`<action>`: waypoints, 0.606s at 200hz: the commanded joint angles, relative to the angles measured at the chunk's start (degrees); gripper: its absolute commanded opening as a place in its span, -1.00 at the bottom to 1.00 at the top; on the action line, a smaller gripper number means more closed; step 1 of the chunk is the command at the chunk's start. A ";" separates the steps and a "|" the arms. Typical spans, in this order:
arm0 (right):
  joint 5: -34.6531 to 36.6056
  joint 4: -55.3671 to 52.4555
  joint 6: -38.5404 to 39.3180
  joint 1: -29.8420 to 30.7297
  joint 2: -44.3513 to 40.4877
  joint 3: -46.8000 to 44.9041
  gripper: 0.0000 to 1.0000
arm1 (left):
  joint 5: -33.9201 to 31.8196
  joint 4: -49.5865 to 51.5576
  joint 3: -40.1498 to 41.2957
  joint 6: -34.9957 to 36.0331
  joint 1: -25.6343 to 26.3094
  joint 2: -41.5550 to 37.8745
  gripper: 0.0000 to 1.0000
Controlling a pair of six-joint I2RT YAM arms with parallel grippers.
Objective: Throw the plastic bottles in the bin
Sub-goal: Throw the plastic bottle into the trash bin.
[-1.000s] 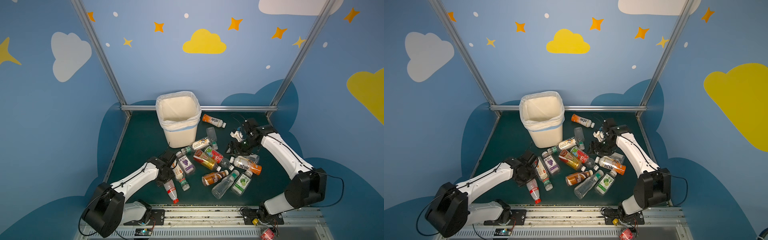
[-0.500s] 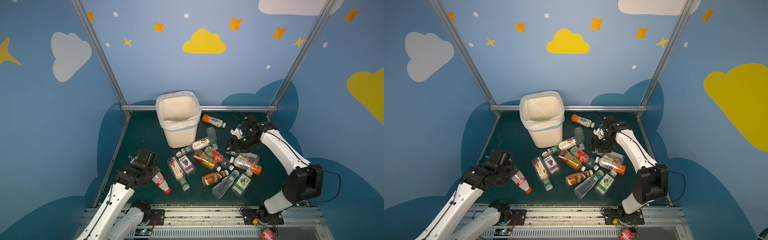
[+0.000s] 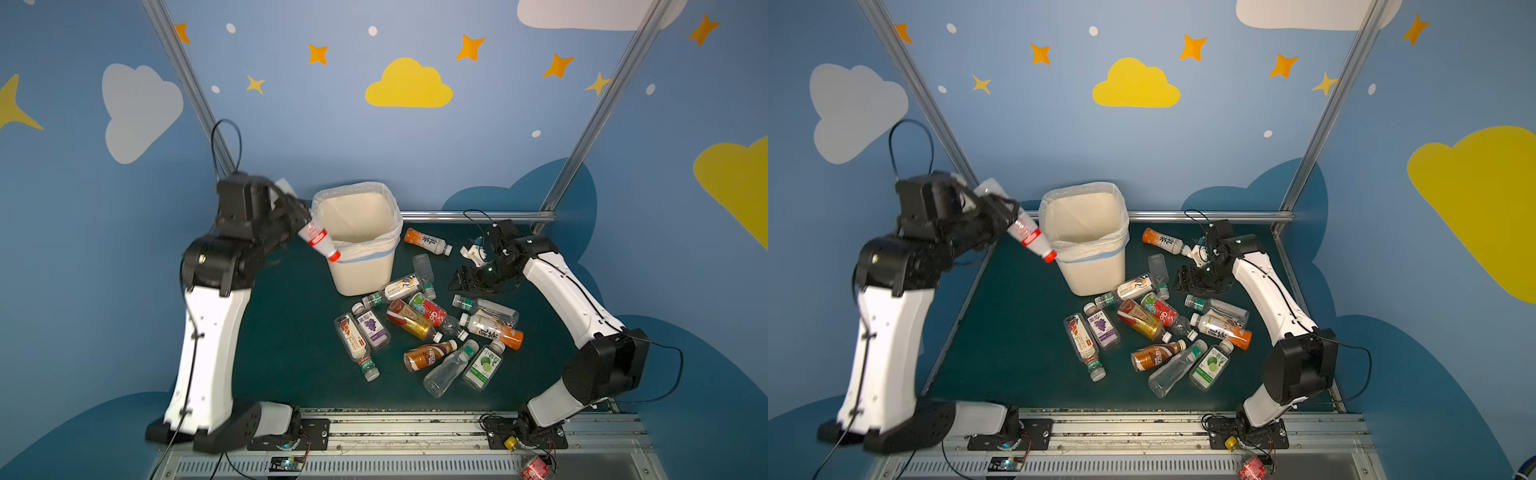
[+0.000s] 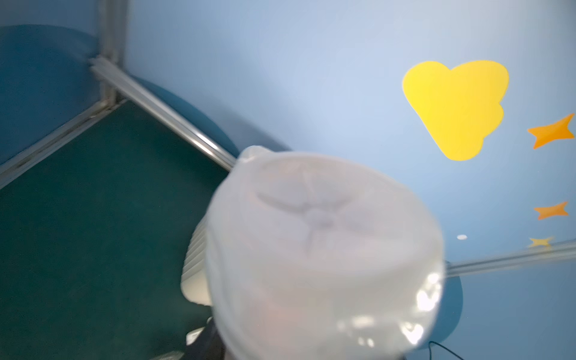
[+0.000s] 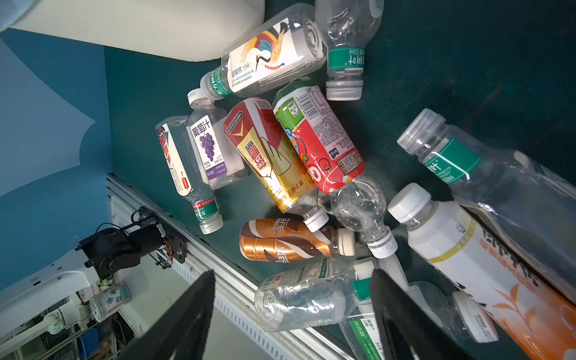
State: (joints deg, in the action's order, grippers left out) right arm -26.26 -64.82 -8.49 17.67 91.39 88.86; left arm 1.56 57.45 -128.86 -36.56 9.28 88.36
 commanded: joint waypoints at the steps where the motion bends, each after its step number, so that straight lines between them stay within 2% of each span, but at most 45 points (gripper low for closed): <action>1: -0.82 -2.20 0.84 -0.18 0.89 1.78 0.58 | 5.76 5.02 -26.41 7.11 -0.28 19.39 0.97; 13: -0.47 -2.64 1.02 -0.26 0.42 1.90 0.58 | 5.63 13.51 -49.07 6.82 -0.63 30.55 1.00; 16: -0.38 -2.57 1.02 -0.27 0.19 1.81 0.58 | 5.83 14.82 -50.78 6.23 -0.95 32.09 1.00; 27: -0.26 -2.17 0.93 -0.53 -0.69 1.14 0.59 | 8.14 8.26 -36.04 4.98 -1.89 24.96 1.00; 40: -0.11 -1.53 0.76 -0.92 -1.61 0.09 0.58 | 6.99 -1.01 -16.31 5.58 -1.19 14.18 1.00; 49: -0.11 -1.22 0.59 -1.15 -2.04 -0.66 0.58 | 6.00 -4.92 -6.44 6.39 -0.66 7.14 1.00; 73: -0.03 -0.43 0.41 -1.72 -2.54 -2.34 0.58 | 4.20 -2.54 7.77 9.47 1.10 -4.15 0.94; 83: 0.11 -0.23 0.44 -1.93 -2.49 -2.87 0.58 | 2.44 -0.75 13.49 10.71 2.99 -8.18 0.84; 107: -0.29 0.54 0.05 -2.35 -2.36 -4.08 0.58 | -2.27 2.50 28.38 12.21 10.14 -16.82 0.51; 121: -1.12 1.24 -0.61 -2.40 -2.53 -5.03 0.58 | -3.67 1.66 38.11 11.76 15.47 -21.05 0.42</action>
State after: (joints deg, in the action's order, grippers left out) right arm -26.24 -64.53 -8.62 15.55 90.39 85.38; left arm 2.37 56.75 -104.14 -26.74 18.79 69.63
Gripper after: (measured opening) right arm 0.792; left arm 0.734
